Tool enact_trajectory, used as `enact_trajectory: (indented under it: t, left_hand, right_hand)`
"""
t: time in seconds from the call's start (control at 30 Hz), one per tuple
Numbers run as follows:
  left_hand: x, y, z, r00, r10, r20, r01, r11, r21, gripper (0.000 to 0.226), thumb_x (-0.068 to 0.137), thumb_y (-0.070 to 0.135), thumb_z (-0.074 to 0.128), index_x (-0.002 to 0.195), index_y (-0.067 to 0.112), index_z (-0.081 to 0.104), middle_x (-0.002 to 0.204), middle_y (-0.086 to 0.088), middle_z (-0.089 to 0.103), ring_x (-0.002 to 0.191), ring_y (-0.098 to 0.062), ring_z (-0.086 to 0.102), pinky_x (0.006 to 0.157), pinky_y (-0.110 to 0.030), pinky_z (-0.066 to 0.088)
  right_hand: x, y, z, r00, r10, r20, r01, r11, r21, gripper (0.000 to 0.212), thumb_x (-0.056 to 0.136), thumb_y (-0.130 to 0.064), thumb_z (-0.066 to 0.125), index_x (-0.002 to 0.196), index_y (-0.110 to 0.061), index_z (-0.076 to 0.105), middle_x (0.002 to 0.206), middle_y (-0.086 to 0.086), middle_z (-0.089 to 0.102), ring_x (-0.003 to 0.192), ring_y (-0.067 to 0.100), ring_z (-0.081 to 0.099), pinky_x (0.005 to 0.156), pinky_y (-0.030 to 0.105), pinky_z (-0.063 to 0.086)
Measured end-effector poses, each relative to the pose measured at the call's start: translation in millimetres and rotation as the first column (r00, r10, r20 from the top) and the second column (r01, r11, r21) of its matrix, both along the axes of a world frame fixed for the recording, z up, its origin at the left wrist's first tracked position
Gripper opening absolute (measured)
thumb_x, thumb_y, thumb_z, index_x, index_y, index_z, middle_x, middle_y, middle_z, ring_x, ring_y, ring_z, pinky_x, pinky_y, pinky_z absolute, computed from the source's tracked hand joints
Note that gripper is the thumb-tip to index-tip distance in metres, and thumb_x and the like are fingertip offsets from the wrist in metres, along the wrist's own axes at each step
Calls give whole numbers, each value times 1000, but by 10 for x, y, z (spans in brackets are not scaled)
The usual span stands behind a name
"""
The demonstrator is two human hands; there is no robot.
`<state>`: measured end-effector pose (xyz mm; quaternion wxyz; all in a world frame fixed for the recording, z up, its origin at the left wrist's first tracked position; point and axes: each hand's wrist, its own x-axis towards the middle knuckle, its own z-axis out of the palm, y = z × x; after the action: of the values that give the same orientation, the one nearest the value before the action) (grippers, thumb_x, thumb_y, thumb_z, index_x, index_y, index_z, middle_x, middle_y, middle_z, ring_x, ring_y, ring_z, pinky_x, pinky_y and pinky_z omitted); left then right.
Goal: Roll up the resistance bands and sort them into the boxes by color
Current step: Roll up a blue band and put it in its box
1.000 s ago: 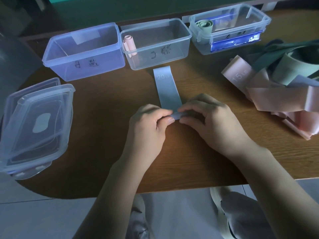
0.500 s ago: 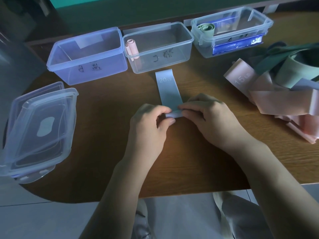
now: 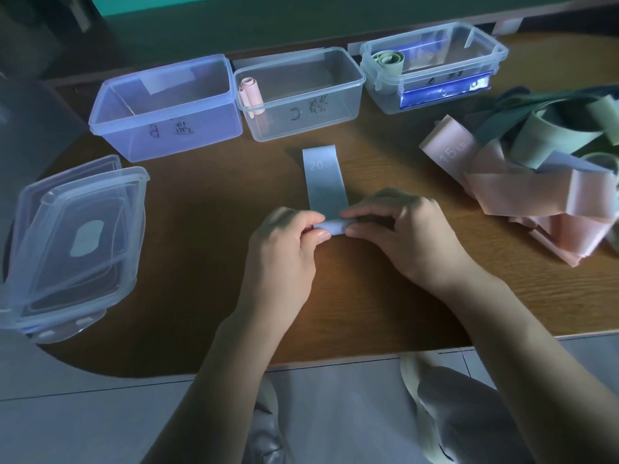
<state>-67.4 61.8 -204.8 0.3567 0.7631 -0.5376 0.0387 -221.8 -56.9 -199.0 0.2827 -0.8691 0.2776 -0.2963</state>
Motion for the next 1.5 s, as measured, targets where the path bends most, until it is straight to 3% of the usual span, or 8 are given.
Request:
enact_trajectory:
  t: [0.33,0.57,0.73,0.9,0.97,1.2,1.33,1.5]
  left_hand:
    - [-211,467,72,993,-56,-105,69,989,131,13,89,23,75,101,16,76,93,6,69,84,-4,55,73,-8,43]
    - [-165,465,148,981,-57,-183,66,997,43,10,83,24,81,92,25,78,89,16,69,84,-1,62,69,-10,49]
    - [-132,414,104,985,-125,-121,126,992,0,8,87,10,76,88,18,76,89,11,70,87,-2,62,73,-10,50]
    - [-85,394,83,985,-145,-92,151,987,54,19,84,32,79,97,18,76,93,8,68,80,-6,60,68,-13,49]
    - [-86,373,83,989,-120,-81,124,991,52,20,82,30,82,97,17,77,93,7,70,77,-5,59,67,-11,49]
    - [-65,303,72,993,-88,-73,90,996,29,17,85,27,80,97,15,80,93,4,71,83,-5,59,71,-8,48]
    - [-80,301,69,991,-48,-122,46,999,-16,19,84,29,80,99,17,79,93,6,71,78,-2,59,71,-2,44]
    - [-84,268,64,993,-86,-80,81,994,-67,10,89,25,76,88,15,77,89,7,72,85,-4,61,72,-8,48]
  right_hand:
    - [-369,351,10,991,130,-34,-128,991,43,19,86,-26,78,104,-26,79,97,-14,69,95,3,63,85,12,43]
    - [-338,299,29,995,83,-52,-75,986,147,20,82,-28,82,101,-34,78,102,-11,61,94,2,58,81,7,39]
    - [-288,290,46,993,113,-27,-108,983,146,7,88,-24,76,94,-28,77,96,-16,66,92,7,63,76,20,47]
    - [-240,245,31,996,70,-48,-65,993,97,9,91,-31,70,93,-25,77,93,-15,66,85,7,63,74,25,48]
    - [-216,235,8,998,38,-55,-34,997,74,12,91,-35,68,93,-26,77,93,-15,65,83,7,62,72,27,49]
    - [-226,238,25,995,100,-19,-98,990,97,15,87,-31,77,100,-24,76,100,-13,65,91,2,62,78,9,40]
    - [-221,190,41,993,92,-70,-87,994,64,22,81,-28,82,102,-29,77,96,-17,66,86,-2,60,74,5,38]
    - [-193,171,48,994,71,-78,-67,996,52,20,85,-29,79,104,-24,78,95,-13,69,84,-1,61,74,4,39]
